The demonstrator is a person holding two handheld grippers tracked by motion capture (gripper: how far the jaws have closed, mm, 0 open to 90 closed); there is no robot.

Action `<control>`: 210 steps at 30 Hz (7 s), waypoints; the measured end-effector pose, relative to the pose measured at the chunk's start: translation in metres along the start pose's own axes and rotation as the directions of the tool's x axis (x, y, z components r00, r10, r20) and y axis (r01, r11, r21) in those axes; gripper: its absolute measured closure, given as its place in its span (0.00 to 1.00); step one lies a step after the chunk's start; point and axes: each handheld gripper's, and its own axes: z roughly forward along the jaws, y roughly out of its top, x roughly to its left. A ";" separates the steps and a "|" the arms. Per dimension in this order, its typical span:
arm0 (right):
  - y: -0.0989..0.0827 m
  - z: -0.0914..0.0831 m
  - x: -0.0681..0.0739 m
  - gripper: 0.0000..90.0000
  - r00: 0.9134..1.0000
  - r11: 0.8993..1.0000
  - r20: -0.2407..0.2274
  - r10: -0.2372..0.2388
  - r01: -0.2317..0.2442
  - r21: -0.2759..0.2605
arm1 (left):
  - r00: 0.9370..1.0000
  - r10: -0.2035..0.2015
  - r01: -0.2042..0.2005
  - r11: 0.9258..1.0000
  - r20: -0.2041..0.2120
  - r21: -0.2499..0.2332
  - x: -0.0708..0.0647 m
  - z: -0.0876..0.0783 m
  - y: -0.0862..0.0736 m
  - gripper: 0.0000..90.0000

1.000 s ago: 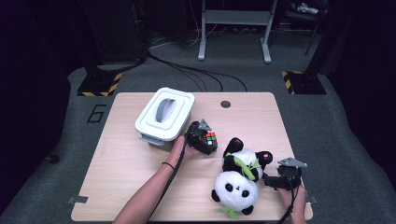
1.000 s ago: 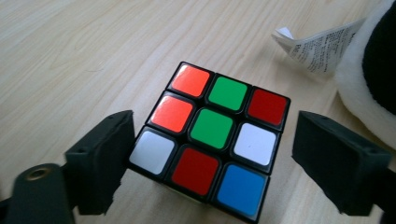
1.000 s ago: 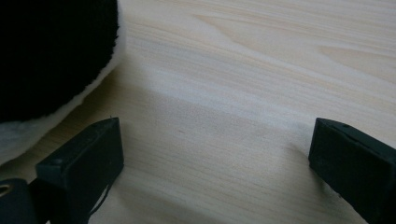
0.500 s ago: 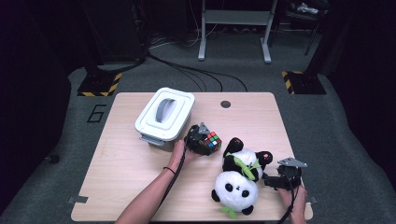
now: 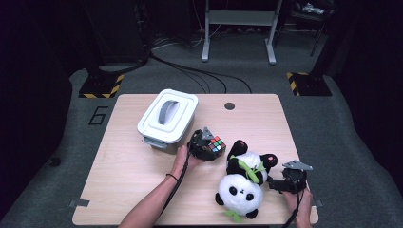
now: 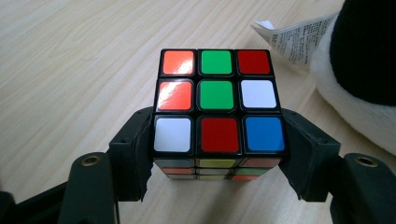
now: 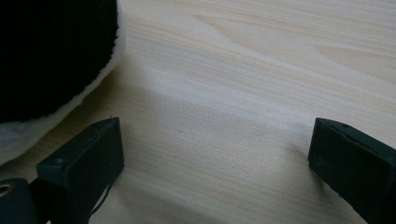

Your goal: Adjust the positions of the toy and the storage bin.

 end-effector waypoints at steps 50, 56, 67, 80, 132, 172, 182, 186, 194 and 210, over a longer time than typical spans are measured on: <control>0.000 0.000 0.000 0.03 1.000 1.000 0.003 0.003 -0.003 0.000 | 1.000 -0.025 0.024 0.999 -0.017 -0.042 -0.037 -0.075 -0.063 0.38; 0.000 0.000 0.000 0.03 1.000 1.000 0.003 0.004 -0.004 0.000 | 0.999 -0.049 0.048 0.998 -0.024 -0.042 -0.037 -0.083 -0.073 0.38; 0.000 0.000 0.000 0.03 1.000 1.000 0.003 0.004 -0.004 0.000 | 0.995 -0.083 0.081 0.996 -0.051 -0.041 -0.033 -0.095 -0.092 0.38; 0.000 0.000 0.000 0.03 1.000 1.000 0.003 0.004 -0.004 0.000 | 0.990 -0.126 0.123 0.991 -0.065 -0.050 -0.029 -0.107 -0.107 0.38; 0.000 0.000 0.000 0.03 1.000 1.000 0.007 0.006 -0.006 0.000 | 0.868 -0.379 0.359 0.925 -0.320 -0.123 0.044 -0.184 -0.185 0.38; 0.000 0.000 0.000 0.03 1.000 1.000 0.010 0.008 -0.008 -0.001 | 0.706 -0.542 0.495 0.838 -0.456 -0.230 0.100 -0.220 -0.216 0.38; 0.000 0.000 0.000 0.03 1.000 1.000 0.010 0.008 -0.008 -0.001 | 0.661 -0.558 0.531 0.820 -0.502 -0.213 0.112 -0.213 -0.224 0.38; 0.000 0.000 0.000 0.03 1.000 1.000 0.010 0.008 -0.008 -0.002 | 0.654 -0.554 0.526 0.823 -0.516 -0.217 0.113 -0.212 -0.225 0.38; 0.000 0.000 0.000 0.03 1.000 1.000 0.010 0.009 -0.009 -0.001 | 0.644 -0.566 0.538 0.813 -0.515 -0.221 0.109 -0.219 -0.224 0.18; 0.000 0.000 -0.001 0.03 1.000 1.000 0.009 0.009 -0.009 -0.003 | 0.736 -0.501 0.459 0.864 -0.456 -0.207 0.096 -0.243 -0.164 0.09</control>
